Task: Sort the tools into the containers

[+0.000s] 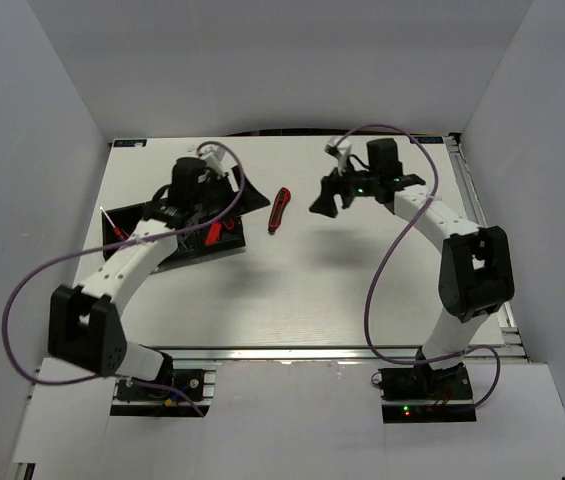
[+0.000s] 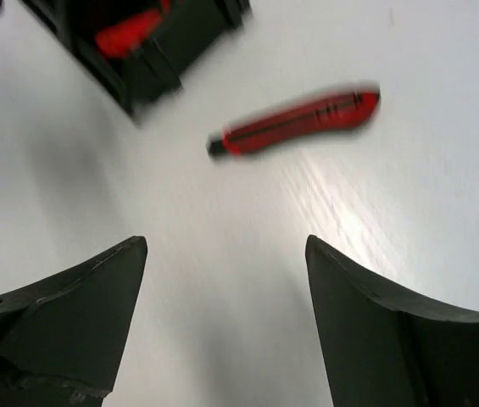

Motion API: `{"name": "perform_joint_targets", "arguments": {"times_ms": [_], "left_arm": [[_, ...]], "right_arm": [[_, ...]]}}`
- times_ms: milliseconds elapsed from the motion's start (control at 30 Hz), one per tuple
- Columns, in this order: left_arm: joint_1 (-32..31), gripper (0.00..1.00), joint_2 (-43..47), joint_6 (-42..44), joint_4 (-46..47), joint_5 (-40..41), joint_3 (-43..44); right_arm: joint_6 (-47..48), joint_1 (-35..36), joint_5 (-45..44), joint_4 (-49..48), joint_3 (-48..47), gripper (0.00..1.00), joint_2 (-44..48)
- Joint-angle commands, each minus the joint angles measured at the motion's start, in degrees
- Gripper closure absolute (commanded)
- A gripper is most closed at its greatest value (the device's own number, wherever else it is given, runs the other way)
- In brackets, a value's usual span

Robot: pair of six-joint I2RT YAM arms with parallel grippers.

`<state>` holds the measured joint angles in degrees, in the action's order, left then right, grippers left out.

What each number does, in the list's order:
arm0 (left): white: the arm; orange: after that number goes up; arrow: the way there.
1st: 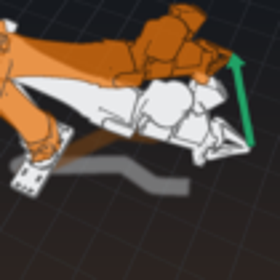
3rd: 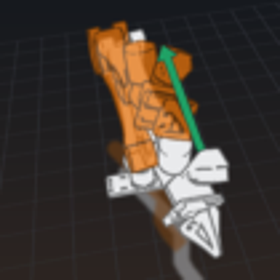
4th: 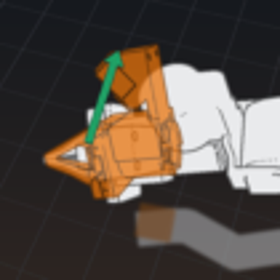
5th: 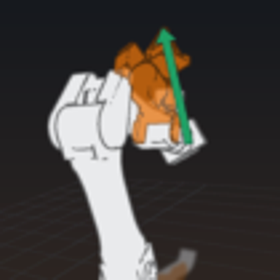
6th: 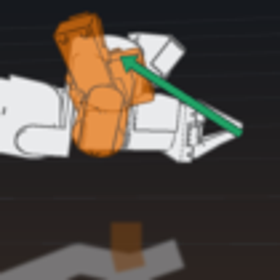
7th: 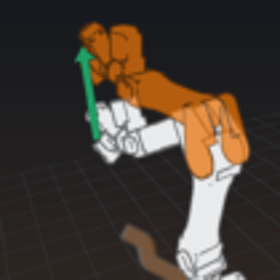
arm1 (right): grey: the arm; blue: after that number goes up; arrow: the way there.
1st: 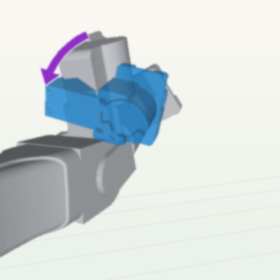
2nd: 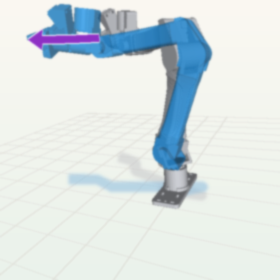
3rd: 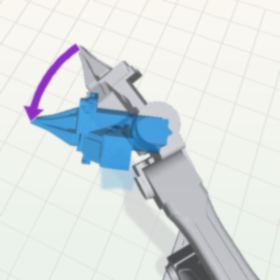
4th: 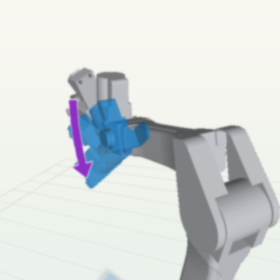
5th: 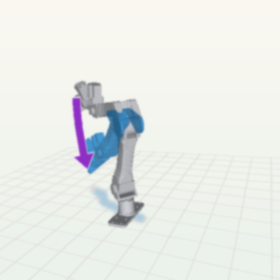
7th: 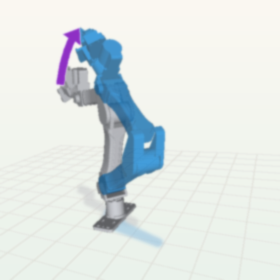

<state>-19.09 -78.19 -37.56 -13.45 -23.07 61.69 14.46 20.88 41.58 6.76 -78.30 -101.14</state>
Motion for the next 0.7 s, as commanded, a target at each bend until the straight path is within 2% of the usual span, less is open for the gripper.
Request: {"name": "perform_joint_targets", "arguments": {"times_ms": [0,133,267,433,567,667], "left_arm": [[-4.1,0.19,-7.3,4.7,-0.9,2.8,9.1],[-7.7,0.19,-20.2,9.9,-7.0,7.9,19.4],[-9.3,0.19,-33.0,13.6,-11.4,13.9,29.3],[-10.8,0.20,-41.1,18.2,-13.9,24.4,39.4],[-11.3,0.23,-46.2,21.2,-14.7,29.0,43.9],[-11.4,0.27,-48.2,22.7,-14.9,29.7,45.8]], "right_arm": [[6.7,-4.2,2.8,8.3,2.6,0.17,5.9],[7.9,-9.5,4.7,12.7,5.2,0.11,7.9],[10.8,-13.5,4.8,13.4,8.1,0.11,11.0],[12.7,-15.9,4.4,14.2,11.1,0.11,13.4],[12.5,-17.2,5.0,14.2,13.4,0.11,14.4],[12.3,-17.4,5.2,13.9,14.0,0.11,14.5]]}}
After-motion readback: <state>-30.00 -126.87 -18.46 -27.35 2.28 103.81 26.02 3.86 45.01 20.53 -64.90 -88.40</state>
